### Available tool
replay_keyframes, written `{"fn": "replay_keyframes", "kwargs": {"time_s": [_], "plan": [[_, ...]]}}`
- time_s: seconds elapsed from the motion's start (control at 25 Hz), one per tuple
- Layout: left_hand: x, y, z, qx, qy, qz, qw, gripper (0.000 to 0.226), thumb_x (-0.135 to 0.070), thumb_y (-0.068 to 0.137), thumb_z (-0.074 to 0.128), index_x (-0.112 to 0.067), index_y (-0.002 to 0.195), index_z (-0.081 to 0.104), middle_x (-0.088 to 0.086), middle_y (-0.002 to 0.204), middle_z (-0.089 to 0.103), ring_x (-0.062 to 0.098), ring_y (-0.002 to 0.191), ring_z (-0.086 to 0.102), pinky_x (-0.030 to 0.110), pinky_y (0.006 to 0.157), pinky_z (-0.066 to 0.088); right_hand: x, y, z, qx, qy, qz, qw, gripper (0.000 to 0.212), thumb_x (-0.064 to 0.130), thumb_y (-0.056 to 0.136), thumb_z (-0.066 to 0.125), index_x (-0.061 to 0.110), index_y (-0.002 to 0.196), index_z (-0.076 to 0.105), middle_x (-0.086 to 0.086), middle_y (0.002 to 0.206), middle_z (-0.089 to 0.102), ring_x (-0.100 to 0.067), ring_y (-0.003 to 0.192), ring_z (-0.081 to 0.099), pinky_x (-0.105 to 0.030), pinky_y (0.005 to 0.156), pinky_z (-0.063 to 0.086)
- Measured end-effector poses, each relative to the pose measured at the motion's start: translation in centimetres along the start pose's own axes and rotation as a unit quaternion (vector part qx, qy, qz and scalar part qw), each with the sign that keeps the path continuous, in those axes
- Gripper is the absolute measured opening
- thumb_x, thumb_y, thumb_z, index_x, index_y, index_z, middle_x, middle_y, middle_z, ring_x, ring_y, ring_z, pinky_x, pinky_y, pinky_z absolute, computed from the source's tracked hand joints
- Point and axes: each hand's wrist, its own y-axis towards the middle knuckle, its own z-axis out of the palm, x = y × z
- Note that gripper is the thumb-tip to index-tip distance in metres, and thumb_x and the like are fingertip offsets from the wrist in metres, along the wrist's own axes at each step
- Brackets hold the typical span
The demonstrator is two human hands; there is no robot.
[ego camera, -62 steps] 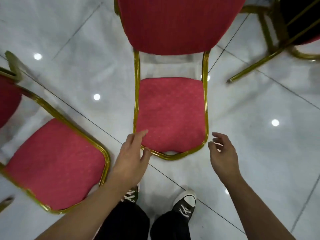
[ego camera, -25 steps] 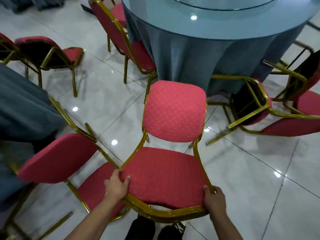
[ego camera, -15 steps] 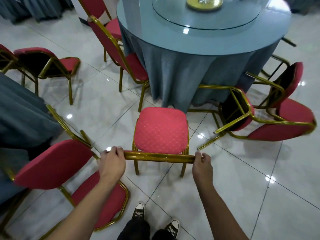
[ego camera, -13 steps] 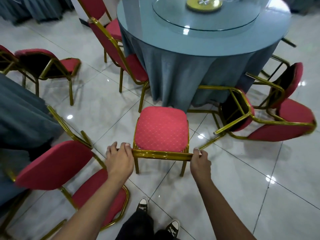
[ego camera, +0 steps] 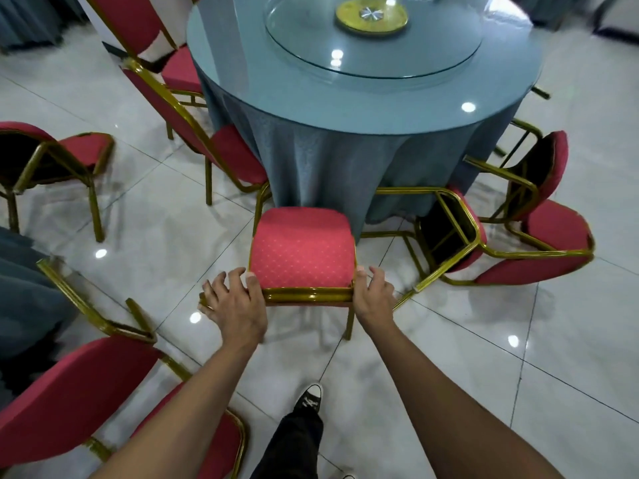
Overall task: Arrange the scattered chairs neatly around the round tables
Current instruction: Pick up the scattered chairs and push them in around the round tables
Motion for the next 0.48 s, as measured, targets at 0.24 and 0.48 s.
{"fn": "replay_keyframes", "kwargs": {"time_s": [0.24,0.48], "plan": [[-3.5,6.4,0.0,0.090,0.131,0.040,0.987,0.035,-0.030,0.105,0.031,-0.017,0.126,0.055,0.014,0.139,0.053,0.033,0.143,0.032,0.064,0.118,0.007,2.8,4.2,-0.3,0.017,-0.026,0.001,1.000,0.055,0.060,0.101,0.032,0.025,0.142,0.043,-0.014,0.139,0.044,-0.032,0.125,0.048,-0.043,0.101,0.040],[-14.7,4.6,4.4,0.175,0.063,0.217,0.958,0.022,-0.033,0.103,0.043,-0.025,0.120,0.055,-0.002,0.122,0.058,0.017,0.116,0.050,0.047,0.111,0.034,2.4,5.5,-6.9,-0.064,-0.008,-0.026,0.998,0.043,0.045,0.103,0.042,0.024,0.141,0.047,-0.004,0.139,0.044,-0.012,0.112,0.047,-0.029,0.089,0.041]]}}
